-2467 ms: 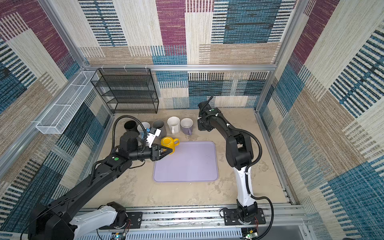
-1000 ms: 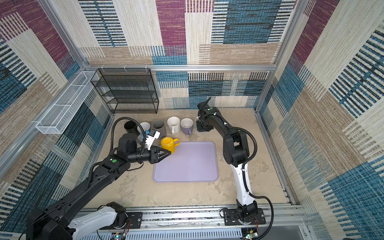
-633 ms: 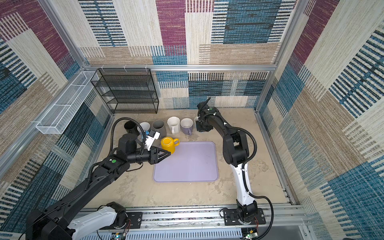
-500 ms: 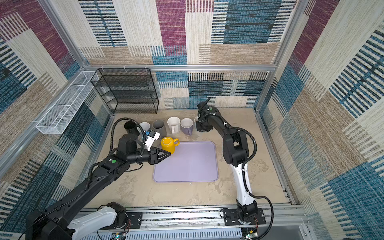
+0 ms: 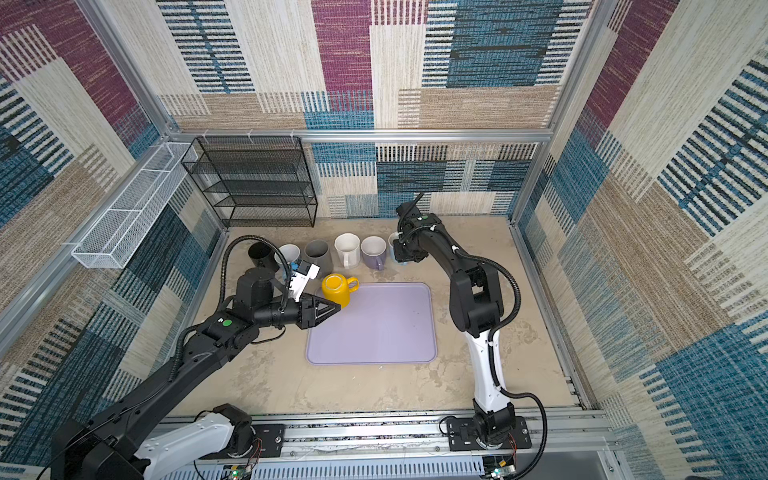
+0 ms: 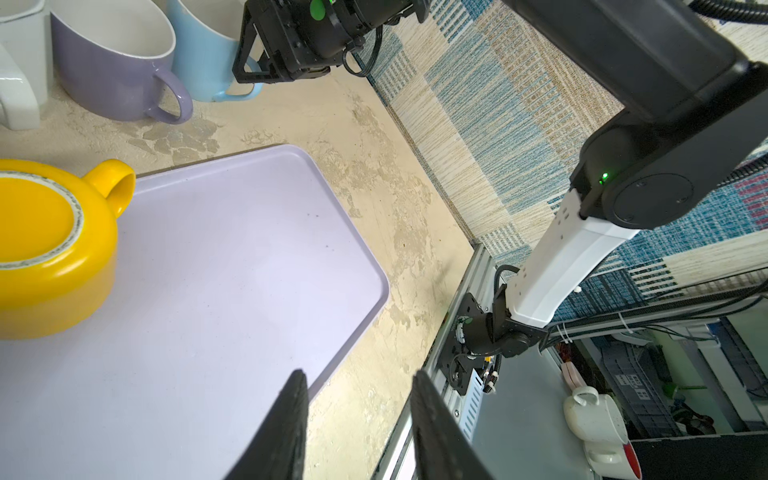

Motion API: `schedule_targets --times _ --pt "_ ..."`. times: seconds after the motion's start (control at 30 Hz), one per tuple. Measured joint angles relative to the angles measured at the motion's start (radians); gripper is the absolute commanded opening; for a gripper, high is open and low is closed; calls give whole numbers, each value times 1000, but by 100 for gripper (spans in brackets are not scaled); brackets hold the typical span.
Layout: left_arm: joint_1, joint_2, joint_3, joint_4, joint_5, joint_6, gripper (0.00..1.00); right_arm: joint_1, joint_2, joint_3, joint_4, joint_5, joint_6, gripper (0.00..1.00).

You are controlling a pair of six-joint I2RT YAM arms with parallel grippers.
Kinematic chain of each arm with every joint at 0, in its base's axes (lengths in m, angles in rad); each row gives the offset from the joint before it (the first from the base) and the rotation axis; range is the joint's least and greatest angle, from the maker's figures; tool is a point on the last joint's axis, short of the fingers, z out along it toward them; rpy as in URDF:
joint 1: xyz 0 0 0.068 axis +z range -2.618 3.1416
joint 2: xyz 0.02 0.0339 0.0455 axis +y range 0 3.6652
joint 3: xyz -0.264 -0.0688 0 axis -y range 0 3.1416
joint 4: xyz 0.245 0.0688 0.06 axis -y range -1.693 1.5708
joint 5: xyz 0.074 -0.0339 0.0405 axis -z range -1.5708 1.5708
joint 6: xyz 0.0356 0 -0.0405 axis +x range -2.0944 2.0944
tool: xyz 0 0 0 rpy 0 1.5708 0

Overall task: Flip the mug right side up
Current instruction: 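Lower the upright light-blue mug onto the table beside the lavender mug with the right gripper, then open the right gripper and move it toward the yellow mug on the tray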

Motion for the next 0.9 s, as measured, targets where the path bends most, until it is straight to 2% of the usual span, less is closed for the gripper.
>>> schedule_targets --times 0.2,0.47,0.73,0.9 --pt "0 8 13 -26 -32 0 38 0 -101 -85 35 9 0 39" --pt "0 37 43 -119 -196 1 37 13 -243 -217 113 7 2 35" --pt "1 58 49 -182 -375 -1 37 96 -362 -396 280 -71 32 33" --pt "2 77 51 -193 -422 -5 36 161 -353 -439 357 -112 57 33"
